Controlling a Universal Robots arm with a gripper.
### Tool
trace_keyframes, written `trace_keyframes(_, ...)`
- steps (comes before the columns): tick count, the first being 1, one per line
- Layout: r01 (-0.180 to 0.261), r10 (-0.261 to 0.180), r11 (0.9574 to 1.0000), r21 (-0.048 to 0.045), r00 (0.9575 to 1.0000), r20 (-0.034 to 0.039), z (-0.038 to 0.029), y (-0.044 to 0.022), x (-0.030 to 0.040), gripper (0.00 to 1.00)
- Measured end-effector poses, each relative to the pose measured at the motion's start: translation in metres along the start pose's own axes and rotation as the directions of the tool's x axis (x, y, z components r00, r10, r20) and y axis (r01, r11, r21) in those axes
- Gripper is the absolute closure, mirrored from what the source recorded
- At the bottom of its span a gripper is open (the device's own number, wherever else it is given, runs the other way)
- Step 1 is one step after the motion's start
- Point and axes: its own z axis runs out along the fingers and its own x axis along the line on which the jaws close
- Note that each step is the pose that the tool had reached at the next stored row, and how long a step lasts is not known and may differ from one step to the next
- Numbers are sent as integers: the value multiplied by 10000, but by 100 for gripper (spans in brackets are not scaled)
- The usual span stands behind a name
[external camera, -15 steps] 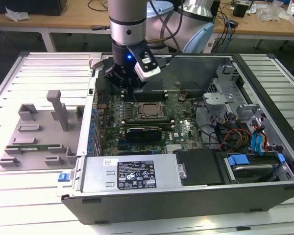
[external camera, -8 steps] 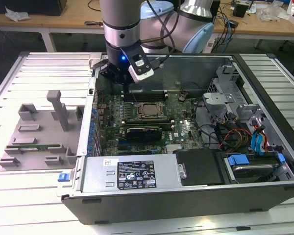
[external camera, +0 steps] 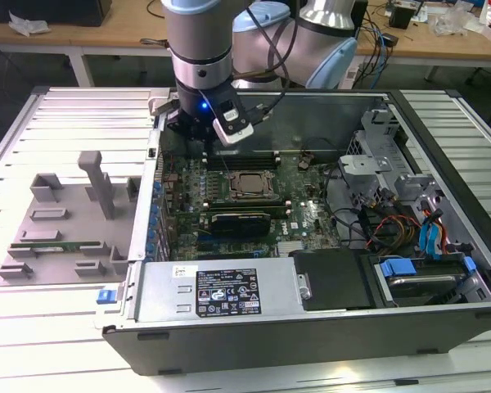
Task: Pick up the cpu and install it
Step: 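Install the first cpu locking lever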
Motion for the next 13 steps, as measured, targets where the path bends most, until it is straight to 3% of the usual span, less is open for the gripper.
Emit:
trace_keyframes(1, -2, 2, 10000, -62, 10000, 3, 6, -1, -1, 89)
trace_keyframes(5, -1, 1, 10000, -64, 10000, 1, 17, -7, -107, 89)
trace_keyframes(8, -1, 1, 10000, -64, 10000, 1, 23, -13, -247, 89)
trace_keyframes(11, -4, 4, 10000, -64, 10000, 2, 32, -26, -449, 89)
trace_keyframes(13, -6, 6, 10000, -64, 10000, 3, 35, -32, -509, 89)
